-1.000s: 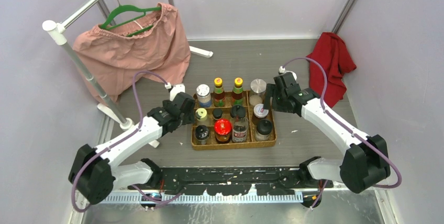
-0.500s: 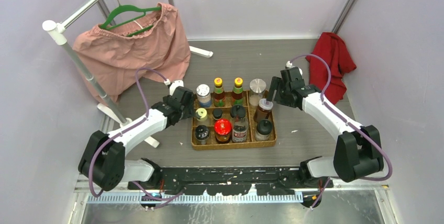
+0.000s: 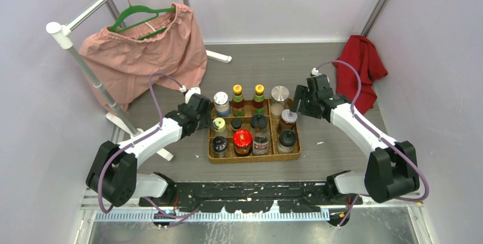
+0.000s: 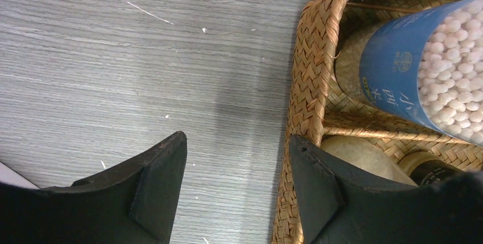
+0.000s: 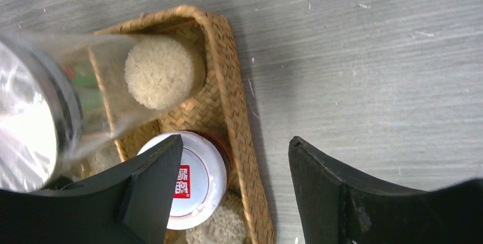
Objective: Organize the condiment bottles
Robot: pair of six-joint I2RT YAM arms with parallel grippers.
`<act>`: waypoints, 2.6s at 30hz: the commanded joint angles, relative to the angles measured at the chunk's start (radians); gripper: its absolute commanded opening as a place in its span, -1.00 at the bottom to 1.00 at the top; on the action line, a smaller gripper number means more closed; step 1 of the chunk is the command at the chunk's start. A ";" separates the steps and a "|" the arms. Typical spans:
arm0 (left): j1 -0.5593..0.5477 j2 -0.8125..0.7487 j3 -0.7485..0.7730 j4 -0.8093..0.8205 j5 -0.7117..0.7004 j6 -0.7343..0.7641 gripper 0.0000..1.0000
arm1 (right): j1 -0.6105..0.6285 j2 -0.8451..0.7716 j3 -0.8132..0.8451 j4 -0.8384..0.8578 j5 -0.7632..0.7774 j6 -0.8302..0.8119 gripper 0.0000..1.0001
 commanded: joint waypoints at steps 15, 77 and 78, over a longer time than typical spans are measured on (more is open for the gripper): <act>0.047 0.027 0.052 0.092 0.042 0.025 0.36 | 0.024 -0.146 -0.003 -0.080 0.038 0.010 0.38; 0.126 0.393 0.342 0.200 0.287 0.013 0.29 | -0.095 0.353 0.243 0.032 0.127 -0.010 -0.83; 0.125 0.403 0.353 0.199 0.289 0.014 0.29 | -0.096 0.362 0.255 0.029 0.127 -0.012 -0.84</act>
